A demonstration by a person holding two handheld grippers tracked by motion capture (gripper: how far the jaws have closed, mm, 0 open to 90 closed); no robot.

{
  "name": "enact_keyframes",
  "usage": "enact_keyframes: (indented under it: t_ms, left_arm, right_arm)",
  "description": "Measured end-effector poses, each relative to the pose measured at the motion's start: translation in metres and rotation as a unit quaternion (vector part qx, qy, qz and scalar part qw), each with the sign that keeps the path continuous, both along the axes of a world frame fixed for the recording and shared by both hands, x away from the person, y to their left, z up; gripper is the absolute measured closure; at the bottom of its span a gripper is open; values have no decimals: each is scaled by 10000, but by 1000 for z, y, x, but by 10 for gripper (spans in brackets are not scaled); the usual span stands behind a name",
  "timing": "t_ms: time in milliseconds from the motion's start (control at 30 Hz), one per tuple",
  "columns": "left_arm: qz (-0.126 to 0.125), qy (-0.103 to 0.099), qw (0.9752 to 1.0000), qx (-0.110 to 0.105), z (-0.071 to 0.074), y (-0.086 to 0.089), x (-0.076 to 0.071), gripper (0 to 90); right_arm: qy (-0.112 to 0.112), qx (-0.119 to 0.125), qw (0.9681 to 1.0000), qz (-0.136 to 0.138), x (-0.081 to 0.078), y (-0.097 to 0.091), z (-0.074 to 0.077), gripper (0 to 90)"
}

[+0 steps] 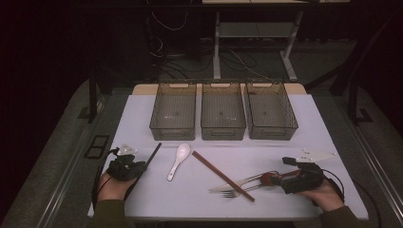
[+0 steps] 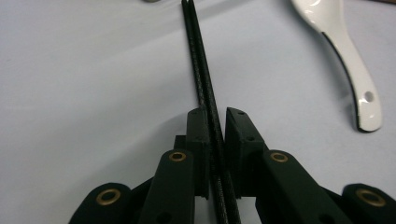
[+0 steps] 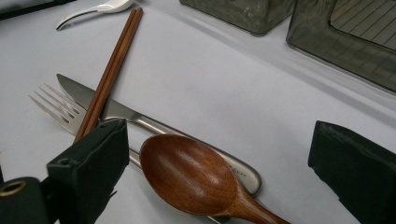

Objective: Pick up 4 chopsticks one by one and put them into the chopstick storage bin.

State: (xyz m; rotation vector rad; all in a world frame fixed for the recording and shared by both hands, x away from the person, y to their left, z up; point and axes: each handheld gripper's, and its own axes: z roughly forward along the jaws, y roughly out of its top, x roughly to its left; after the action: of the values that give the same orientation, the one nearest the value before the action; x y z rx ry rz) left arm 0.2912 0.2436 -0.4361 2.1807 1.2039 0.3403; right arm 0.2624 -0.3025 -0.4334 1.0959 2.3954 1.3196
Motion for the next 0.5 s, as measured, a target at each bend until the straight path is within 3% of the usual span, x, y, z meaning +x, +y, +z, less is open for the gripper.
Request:
enact_keyframes:
  t_ms: [500]
  left_arm:
    - [-625,-44,9980,-91,-2,-25,12,796]
  right_arm:
    - [-3,-7,10000,5,0,0,0,50]
